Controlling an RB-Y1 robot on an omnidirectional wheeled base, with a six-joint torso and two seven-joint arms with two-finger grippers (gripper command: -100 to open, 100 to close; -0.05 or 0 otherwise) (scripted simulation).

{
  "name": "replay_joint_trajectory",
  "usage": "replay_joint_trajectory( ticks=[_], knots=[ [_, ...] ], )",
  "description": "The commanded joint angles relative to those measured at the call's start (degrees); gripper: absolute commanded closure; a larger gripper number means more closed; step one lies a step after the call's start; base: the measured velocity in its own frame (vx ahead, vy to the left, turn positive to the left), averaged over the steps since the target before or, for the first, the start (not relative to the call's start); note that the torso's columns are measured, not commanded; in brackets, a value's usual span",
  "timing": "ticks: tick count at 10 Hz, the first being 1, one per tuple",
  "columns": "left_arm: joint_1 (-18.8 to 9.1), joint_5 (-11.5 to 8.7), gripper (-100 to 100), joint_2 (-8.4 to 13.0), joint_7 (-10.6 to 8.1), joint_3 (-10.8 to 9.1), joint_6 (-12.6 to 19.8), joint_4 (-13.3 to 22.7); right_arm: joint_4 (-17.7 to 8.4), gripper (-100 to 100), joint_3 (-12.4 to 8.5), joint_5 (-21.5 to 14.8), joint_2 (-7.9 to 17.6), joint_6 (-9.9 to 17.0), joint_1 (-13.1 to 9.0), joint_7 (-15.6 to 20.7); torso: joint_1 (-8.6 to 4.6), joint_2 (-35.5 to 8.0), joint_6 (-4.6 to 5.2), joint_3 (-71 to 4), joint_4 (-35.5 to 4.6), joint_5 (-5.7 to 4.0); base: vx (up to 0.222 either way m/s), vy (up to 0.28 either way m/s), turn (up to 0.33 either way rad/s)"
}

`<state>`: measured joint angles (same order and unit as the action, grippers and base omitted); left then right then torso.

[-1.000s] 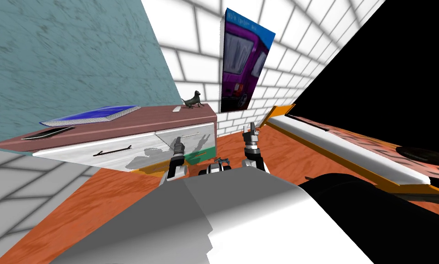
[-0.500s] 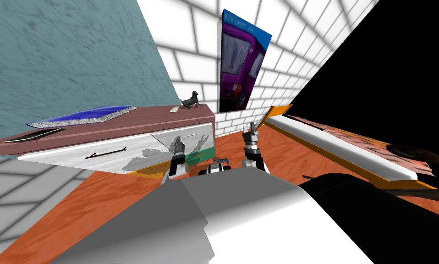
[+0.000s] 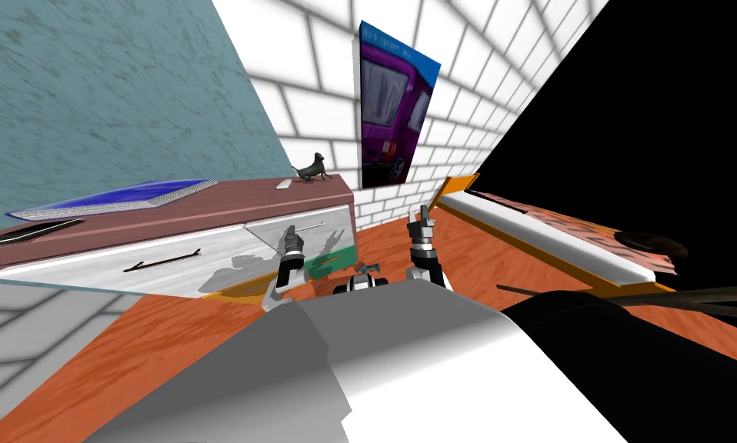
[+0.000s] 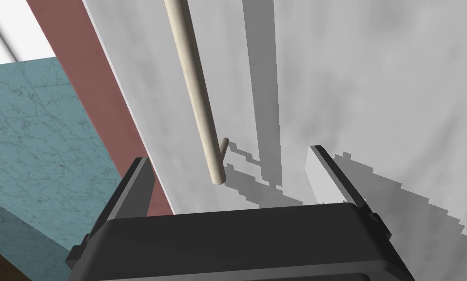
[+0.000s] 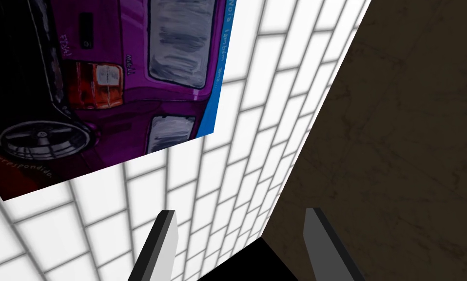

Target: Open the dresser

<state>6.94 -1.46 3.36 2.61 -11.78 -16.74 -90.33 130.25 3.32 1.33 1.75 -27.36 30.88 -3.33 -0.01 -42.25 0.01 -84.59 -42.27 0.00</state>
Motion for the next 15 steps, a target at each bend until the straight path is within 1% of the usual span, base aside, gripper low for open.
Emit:
replay_joint_trajectory(
  ticks=[1,3,4,6,7,8,13,14,15],
  knots=[
    [2.1,0.4,100,-0.9,0.27,1.51,-0.6,-1.4,0.0,0,0.0,0.0,0.0,0.0,0.0,0.0,0.07,0.0,-0.03,0.0,0.0,0.01,0.03,0.028,0.132],
    [4.1,1.0,100,-2.1,0.75,3.07,-1.2,-2.9,0.0,0,0.0,0.0,0.0,0.0,0.0,0.0,0.2,0.1,-0.01,-0.1,0.0,0.06,0.045,0.052,0.086],
    [6.1,1.5,100,-3.2,1.24,4.64,-1.8,-4.4,0.0,0,0.0,0.0,0.0,0.0,0.0,0.0,0.07,0.0,0.01,0.0,0.0,0.02,0.051,0.056,0.108],
    [8.0,2.0,100,-4.4,1.72,6.2,-2.4,-5.9,0.0,0,0.0,0.0,0.0,0.0,0.0,0.0,-0.03,-0.1,0.0,0.0,0.0,-0.01,0.036,0.042,0.076],
    [7.5,1.9,100,-4.2,1.62,5.74,-2.0,-5.6,0.0,0,0.0,0.0,0.0,0.0,0.0,0.0,-0.05,-0.1,0.0,0.1,0.0,-0.02,0.013,0.016,0.014],
    [7.6,1.9,-100,-2.2,1.69,5.85,-1.9,-5.7,0.0,0,0.0,0.0,0.0,0.0,0.0,0.0,-0.08,-0.1,0.01,0.1,0.0,-0.02,0.0,-0.002,-0.011],
    [7.5,1.8,-100,4.4,1.64,5.87,-1.1,-5.7,0.0,0,0.0,0.0,0.0,0.0,0.0,0.0,0.01,0.0,-0.01,0.0,0.0,0.0,-0.001,-0.009,0.001],
    [7.5,1.8,-100,5.4,1.63,5.87,-0.8,-5.8,0.0,0,0.0,0.0,0.0,0.0,0.0,0.0,0.01,0.0,-0.01,0.0,0.0,0.0,0.016,-0.015,0.011],
    [7.6,1.6,-100,3.9,1.6,5.81,0.7,-7.4,0.0,0,0.0,0.0,0.0,0.0,0.0,0.0,-0.01,0.0,0.0,0.0,0.0,0.0,0.039,-0.059,0.005]
  ],
)
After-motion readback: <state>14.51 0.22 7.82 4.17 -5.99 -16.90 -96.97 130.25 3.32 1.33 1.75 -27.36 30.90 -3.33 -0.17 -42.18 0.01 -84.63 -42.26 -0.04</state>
